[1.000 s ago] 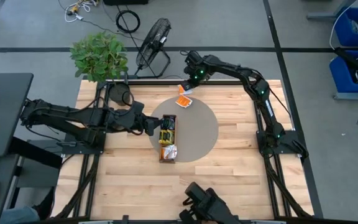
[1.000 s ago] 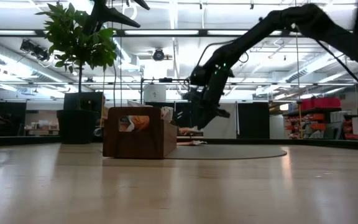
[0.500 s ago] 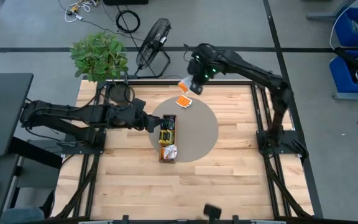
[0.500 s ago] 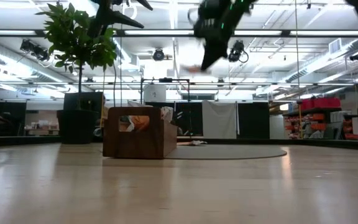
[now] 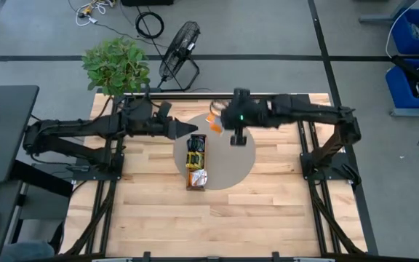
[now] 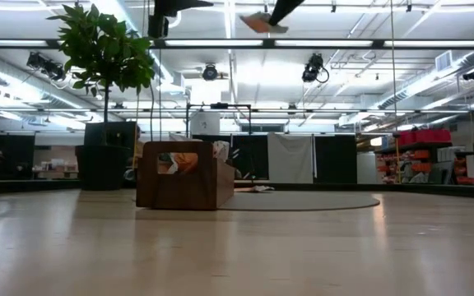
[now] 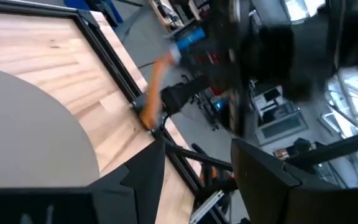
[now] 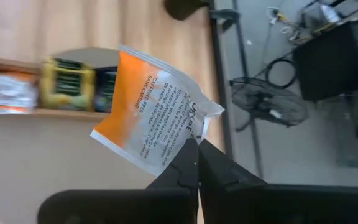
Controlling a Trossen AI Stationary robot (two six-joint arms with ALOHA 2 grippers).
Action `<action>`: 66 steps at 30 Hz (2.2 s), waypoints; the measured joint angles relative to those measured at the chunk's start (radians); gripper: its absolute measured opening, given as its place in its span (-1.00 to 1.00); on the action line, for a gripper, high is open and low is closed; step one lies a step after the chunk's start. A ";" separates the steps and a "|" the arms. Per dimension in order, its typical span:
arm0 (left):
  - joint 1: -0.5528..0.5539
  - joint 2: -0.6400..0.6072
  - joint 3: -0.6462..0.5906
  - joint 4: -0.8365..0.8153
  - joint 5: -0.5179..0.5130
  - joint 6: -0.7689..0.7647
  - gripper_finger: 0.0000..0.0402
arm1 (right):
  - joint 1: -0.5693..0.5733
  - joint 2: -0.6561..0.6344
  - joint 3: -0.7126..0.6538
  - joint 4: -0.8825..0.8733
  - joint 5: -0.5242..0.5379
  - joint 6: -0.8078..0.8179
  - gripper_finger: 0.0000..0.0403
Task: Pick & Place Tea
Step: Put the white tea bag into the bottom section of the wooden organizer
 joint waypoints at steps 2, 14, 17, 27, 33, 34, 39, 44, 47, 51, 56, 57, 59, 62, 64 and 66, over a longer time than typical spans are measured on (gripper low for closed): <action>0.023 0.000 0.000 0.002 0.044 0.005 -0.06 | 0.045 0.005 0.000 -0.018 0.003 0.062 -1.00; 0.042 0.070 0.003 0.038 0.192 0.090 0.08 | 0.140 0.011 -0.001 0.003 -0.124 0.195 -1.00; 0.042 0.140 0.039 0.037 0.200 0.085 0.11 | 0.139 0.011 -0.001 0.002 -0.128 0.143 -1.00; 0.041 0.335 0.259 -0.013 0.265 0.136 0.12 | 0.096 0.011 -0.001 -0.081 -0.173 0.077 -1.00; 0.042 0.373 0.316 -0.165 0.249 0.191 0.12 | 0.089 0.011 -0.001 -0.086 -0.180 0.052 -1.00; 0.042 0.373 0.316 -0.179 0.244 0.192 0.12 | 0.089 0.011 -0.001 -0.085 -0.182 0.049 -1.00; 0.045 0.375 0.316 -0.175 0.199 0.195 0.11 | 0.089 0.011 -0.001 -0.077 -0.182 0.036 -1.00; 0.048 0.375 0.316 -0.173 0.202 0.205 0.02 | 0.089 0.011 -0.001 -0.057 -0.182 0.036 -1.00; 0.047 0.375 0.316 -0.175 0.212 0.222 -0.08 | 0.089 0.011 -0.001 -0.033 -0.181 0.036 -1.00; 0.047 0.375 0.316 -0.175 0.214 0.226 -0.23 | 0.089 0.011 -0.001 -0.029 -0.181 0.036 -1.00; 0.047 0.375 0.316 -0.175 0.215 0.254 -0.48 | 0.089 0.012 -0.001 -0.030 -0.179 0.036 -1.00; 0.045 0.375 0.316 -0.175 0.216 0.258 -0.54 | 0.089 0.012 -0.001 -0.030 -0.178 0.036 -1.00; 0.045 0.375 0.317 -0.174 0.216 0.276 -0.68 | 0.089 0.012 -0.001 -0.034 -0.179 0.038 -1.00; 0.045 0.375 0.317 -0.174 0.215 0.302 -0.91 | 0.089 0.012 -0.001 -0.040 -0.178 0.039 -0.95; 0.045 0.375 0.317 -0.182 0.212 0.309 -0.96 | 0.089 0.012 0.000 -0.049 -0.179 0.036 -0.87; 0.045 0.375 0.316 -0.189 0.209 0.316 -0.97 | 0.089 0.008 0.000 -0.067 -0.179 0.036 -0.76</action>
